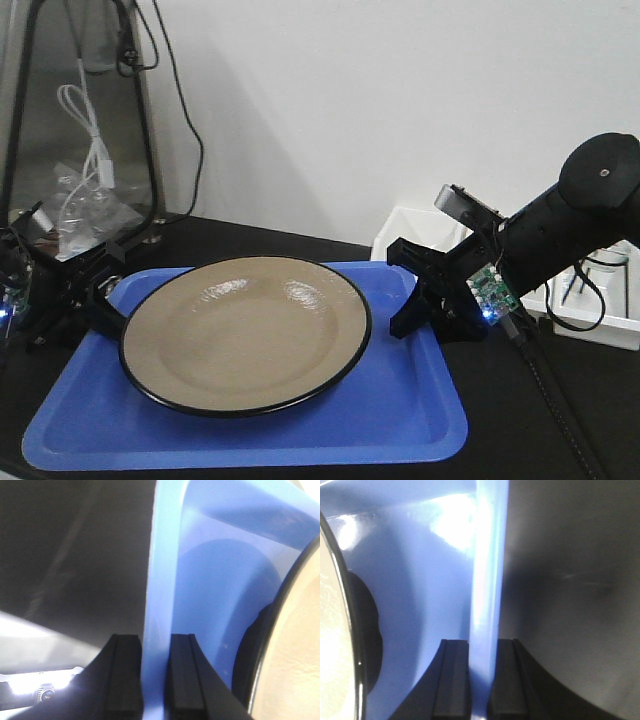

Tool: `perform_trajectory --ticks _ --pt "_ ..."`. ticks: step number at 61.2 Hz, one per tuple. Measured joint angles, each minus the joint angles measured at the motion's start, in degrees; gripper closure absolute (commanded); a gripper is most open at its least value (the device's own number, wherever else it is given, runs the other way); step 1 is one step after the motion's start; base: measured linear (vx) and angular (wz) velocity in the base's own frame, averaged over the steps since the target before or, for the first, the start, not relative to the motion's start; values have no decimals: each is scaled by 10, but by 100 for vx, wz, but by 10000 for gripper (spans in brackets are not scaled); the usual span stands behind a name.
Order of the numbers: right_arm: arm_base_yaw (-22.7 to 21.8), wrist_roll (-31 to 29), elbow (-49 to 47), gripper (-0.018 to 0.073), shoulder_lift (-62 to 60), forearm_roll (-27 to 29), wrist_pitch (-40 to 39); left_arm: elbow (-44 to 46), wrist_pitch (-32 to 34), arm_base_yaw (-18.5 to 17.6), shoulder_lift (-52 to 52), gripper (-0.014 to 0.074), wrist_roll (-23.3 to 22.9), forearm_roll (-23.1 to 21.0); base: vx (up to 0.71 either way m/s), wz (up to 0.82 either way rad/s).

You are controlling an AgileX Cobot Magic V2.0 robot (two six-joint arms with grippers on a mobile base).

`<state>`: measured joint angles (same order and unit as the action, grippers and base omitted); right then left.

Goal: Place disk in tray to left cabinet
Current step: 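Hold the tray with both grippers while the base turns away from bench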

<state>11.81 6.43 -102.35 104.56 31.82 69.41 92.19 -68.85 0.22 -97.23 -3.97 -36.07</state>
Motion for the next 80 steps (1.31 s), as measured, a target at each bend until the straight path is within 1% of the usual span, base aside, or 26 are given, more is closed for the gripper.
perform_trajectory --ticks 26,57,80 --pt "0 0 0 564 0 -1 9 0 -1 0 0 597 0 0 -4 52" --pt "0 0 0 564 0 1 18 0 -1 0 0 597 1 1 11 83" --pt "0 0 0 564 0 1 19 0 -1 0 0 597 1 1 21 67"
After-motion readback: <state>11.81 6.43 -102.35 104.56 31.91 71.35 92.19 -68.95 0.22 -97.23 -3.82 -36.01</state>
